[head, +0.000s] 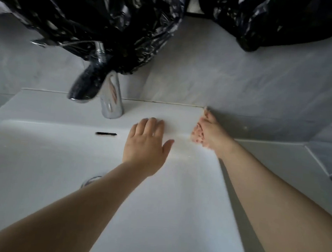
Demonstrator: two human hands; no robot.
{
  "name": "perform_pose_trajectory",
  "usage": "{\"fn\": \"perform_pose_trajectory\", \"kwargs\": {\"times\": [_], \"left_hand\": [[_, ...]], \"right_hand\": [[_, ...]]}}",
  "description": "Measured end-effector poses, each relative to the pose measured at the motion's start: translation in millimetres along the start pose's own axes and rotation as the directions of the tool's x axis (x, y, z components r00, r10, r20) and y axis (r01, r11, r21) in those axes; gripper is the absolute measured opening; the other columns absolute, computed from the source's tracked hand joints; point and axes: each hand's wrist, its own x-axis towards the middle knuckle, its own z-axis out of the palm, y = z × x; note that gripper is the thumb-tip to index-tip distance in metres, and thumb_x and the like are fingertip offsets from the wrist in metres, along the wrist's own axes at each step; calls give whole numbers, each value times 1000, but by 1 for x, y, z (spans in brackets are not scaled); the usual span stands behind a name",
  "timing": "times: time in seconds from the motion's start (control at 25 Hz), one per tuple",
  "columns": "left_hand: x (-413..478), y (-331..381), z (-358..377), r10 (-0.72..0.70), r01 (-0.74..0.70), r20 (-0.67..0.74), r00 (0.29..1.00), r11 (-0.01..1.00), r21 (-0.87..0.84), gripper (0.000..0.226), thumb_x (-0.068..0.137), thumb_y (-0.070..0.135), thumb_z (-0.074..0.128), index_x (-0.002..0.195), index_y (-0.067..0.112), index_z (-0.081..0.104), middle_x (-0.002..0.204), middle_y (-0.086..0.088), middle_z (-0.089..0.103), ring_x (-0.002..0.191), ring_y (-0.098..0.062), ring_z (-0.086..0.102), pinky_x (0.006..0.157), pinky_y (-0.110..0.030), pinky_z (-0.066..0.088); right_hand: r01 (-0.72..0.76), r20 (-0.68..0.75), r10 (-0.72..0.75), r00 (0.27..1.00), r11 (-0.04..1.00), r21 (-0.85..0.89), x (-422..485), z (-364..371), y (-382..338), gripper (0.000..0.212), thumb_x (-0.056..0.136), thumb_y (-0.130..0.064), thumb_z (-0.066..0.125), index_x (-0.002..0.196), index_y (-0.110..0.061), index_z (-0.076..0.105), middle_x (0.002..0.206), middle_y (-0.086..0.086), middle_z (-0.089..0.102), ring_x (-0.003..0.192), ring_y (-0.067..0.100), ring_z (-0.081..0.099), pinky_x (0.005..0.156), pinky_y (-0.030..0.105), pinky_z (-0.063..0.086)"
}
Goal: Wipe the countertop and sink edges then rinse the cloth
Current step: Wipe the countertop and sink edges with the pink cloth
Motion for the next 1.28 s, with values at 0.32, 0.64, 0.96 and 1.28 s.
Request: {"fn": "perform_pose_trajectory", "kwargs": {"times": [0.32, 0.64, 0.96, 1.28], "left_hand": [[51, 22, 7, -11, 14, 36, 999, 998, -67, 44, 93, 45, 37, 131, 24, 42, 136, -3, 38, 130, -25, 27, 107, -34, 16], [81, 54, 20, -73, 51, 139, 988, 986, 159, 56, 90, 56, 20, 141, 32, 22, 148, 1, 23, 133, -27, 19, 107, -42, 16], [78, 55, 25, -87, 78, 57, 995, 986, 146, 55, 89, 55, 25, 139, 31, 29, 144, 1, 30, 133, -27, 22, 108, -39, 16], [78, 55, 27, -104, 100, 26, 994, 987, 124, 52, 90, 53, 27, 136, 29, 35, 141, -2, 36, 131, -30, 27, 107, -40, 19]], "right_hand": [[-111, 64, 93, 994, 889, 445, -32, -21, 29, 31, 103, -14, 35, 72, -14, 42, 43, -2, 38, 28, 3, 34, 34, 10, 23], [-145, 204, 24, 979, 785, 602, 6, -20, 24, 29, 103, -26, 34, 97, -3, 51, 65, 1, 42, 51, 8, 44, 46, 17, 39], [-95, 172, -10, 985, 803, 588, 8, -18, 28, 22, 102, -25, 32, 102, -13, 50, 71, 0, 54, 57, 8, 53, 54, 19, 45], [-249, 272, 91, 958, 733, 633, -20, -22, 48, 40, 103, -35, 30, 79, -13, 54, 57, 6, 53, 51, 11, 51, 47, 15, 45]]}}
